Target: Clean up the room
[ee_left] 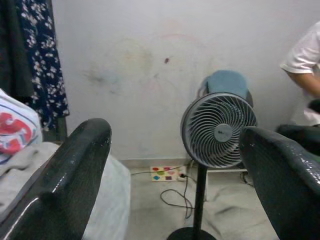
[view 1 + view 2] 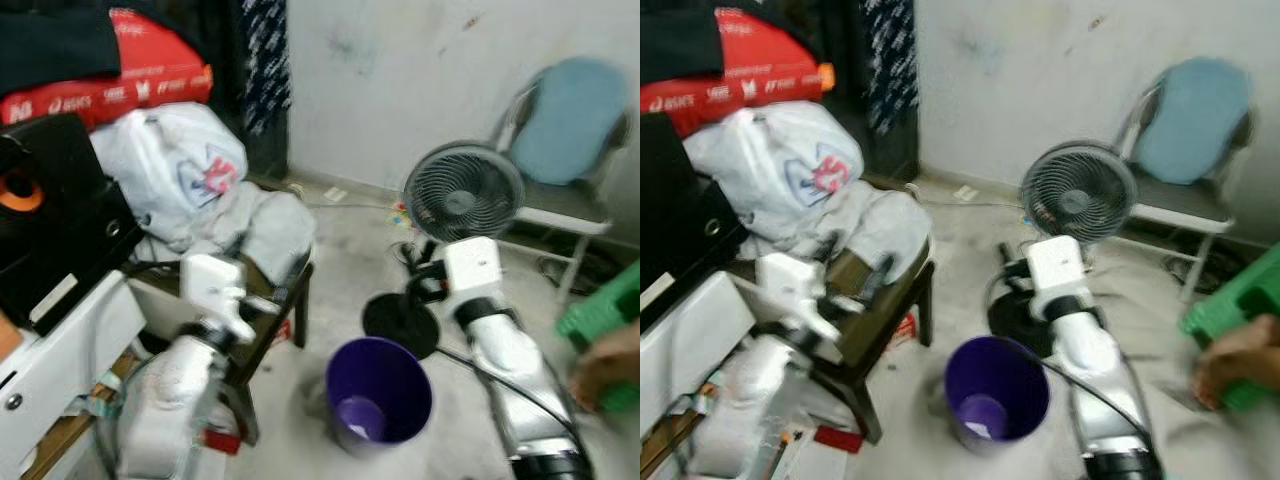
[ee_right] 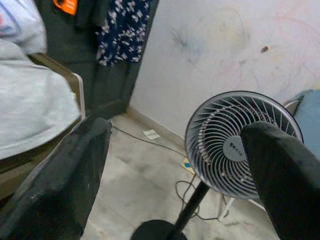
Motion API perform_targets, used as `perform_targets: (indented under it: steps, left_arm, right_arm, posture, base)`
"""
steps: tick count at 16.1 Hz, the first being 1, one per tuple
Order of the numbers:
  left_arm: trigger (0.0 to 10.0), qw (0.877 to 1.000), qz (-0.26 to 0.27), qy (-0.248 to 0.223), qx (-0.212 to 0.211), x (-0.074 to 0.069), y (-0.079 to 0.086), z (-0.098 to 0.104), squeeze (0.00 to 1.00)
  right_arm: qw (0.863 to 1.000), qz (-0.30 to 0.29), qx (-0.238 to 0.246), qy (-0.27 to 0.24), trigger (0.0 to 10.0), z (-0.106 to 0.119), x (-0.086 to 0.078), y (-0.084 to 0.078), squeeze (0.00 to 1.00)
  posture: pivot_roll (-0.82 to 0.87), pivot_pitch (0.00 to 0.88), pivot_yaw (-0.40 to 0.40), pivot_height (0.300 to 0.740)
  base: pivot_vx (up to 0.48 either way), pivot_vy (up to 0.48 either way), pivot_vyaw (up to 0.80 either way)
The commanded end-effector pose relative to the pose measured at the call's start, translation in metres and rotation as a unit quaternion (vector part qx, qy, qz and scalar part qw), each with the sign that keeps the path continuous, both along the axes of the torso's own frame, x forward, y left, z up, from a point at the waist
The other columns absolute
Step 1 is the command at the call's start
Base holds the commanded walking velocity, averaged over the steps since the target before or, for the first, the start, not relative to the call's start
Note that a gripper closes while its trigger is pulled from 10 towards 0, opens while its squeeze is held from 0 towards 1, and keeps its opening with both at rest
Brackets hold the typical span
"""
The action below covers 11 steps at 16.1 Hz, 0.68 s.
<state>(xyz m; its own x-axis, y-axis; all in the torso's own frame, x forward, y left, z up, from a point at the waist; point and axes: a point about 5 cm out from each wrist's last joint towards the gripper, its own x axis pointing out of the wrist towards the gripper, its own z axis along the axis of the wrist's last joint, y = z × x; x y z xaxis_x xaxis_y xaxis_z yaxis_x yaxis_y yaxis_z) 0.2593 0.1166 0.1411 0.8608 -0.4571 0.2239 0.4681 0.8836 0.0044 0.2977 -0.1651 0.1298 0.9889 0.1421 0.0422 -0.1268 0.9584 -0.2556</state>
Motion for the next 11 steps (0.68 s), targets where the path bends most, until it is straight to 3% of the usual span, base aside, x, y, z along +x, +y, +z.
perform_targets:
  steps: [1, 8, 11]
  left_arm:
    - [10.0, 1.000, 0.009, -0.005, 0.008, 0.0017, 0.0077, 0.0019, 0.00]
    - [10.0, 1.000, 0.007, -0.007, 0.006, 0.0027, 0.0069, 0.0022, 0.00]
    - [10.0, 1.000, 0.023, 0.002, 0.010, 0.0045, 0.0084, -0.0008, 0.00]
  right_arm:
    - [1.000, 0.011, 0.006, -0.006, 10.0, 0.0026, 0.0016, 0.0070, 0.00]
    - [1.000, 0.013, 0.007, -0.005, 10.0, 0.0020, 0.0031, 0.0068, 0.00]
    - [1.000, 0.016, 0.000, -0.005, 10.0, 0.0018, 0.0032, 0.0070, 0.00]
  posture:
    - [-0.05, 0.000, -0.042, 0.740]
    - [-0.05, 0.000, -0.042, 0.740]
    - [-0.05, 0.000, -0.045, 0.740]
  base:
    - [0.334, 0.000, 0.00]
    - [0.342, 0.000, 0.00]
    - [0.000, 0.000, 0.00]
